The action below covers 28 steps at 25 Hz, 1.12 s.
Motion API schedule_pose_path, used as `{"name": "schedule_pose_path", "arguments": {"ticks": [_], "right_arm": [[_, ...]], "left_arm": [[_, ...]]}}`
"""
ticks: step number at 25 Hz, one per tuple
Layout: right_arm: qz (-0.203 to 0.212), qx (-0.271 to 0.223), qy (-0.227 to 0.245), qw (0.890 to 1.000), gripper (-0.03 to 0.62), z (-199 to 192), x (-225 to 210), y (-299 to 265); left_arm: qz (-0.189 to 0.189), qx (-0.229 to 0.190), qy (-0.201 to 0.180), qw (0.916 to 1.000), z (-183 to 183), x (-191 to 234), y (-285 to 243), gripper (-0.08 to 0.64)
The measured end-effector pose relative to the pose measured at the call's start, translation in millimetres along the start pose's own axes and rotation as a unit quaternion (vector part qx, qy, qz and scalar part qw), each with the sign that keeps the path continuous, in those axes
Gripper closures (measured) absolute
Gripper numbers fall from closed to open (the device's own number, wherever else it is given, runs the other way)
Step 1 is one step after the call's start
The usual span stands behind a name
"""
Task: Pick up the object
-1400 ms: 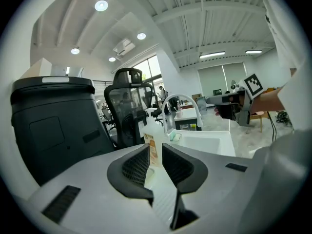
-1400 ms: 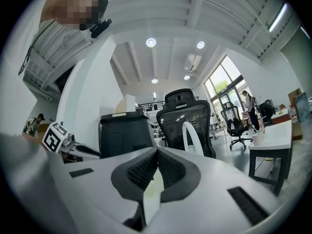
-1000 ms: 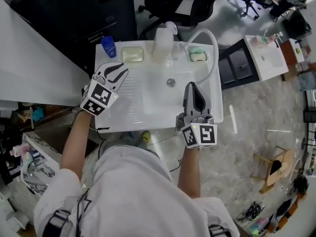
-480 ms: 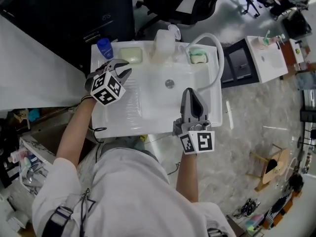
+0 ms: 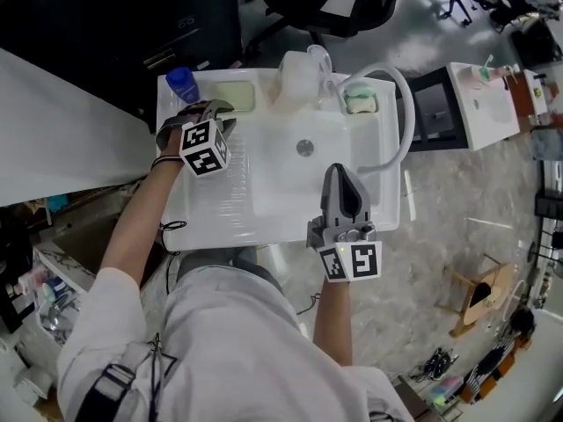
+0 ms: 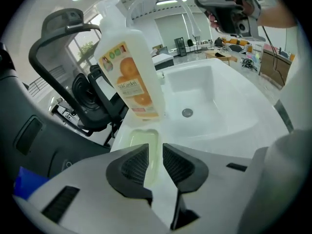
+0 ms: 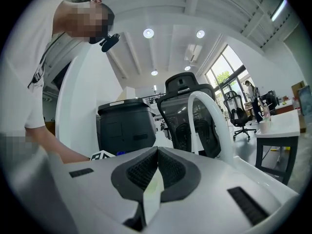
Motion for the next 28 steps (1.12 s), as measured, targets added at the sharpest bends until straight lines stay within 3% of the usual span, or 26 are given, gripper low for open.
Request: {"name": "schedule_pose_path", "arguments": {"ticks": [8, 18, 28], "right_arm": [[-0.003, 0.018, -0.003, 1.000, 0.586, -9, -13, -9], [-0.010, 0.035, -0.004, 0.999, 0.586, -18, -18, -5], [-0.029, 0.039, 0.005, 0.999, 0.586, -15, -25, 1]], "left_arm": [[-0.025, 0.022, -0.015, 0.9993, -10, -6, -36, 0.477], [-0.025, 0.047, -0.056, 0.9970, -28, -12, -58, 0.477], [-0.020, 0.035, -0.061, 0.9973, -24, -7, -66, 0.479]]}}
Point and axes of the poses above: the fingertips, and each gripper's own axes: y backward along the fingers, x to its left, z out of its top, the point moved 1 cm from there along y, backward along the fingers, and after that the axes turned 9 degrees about z, right-handed, at the moved point
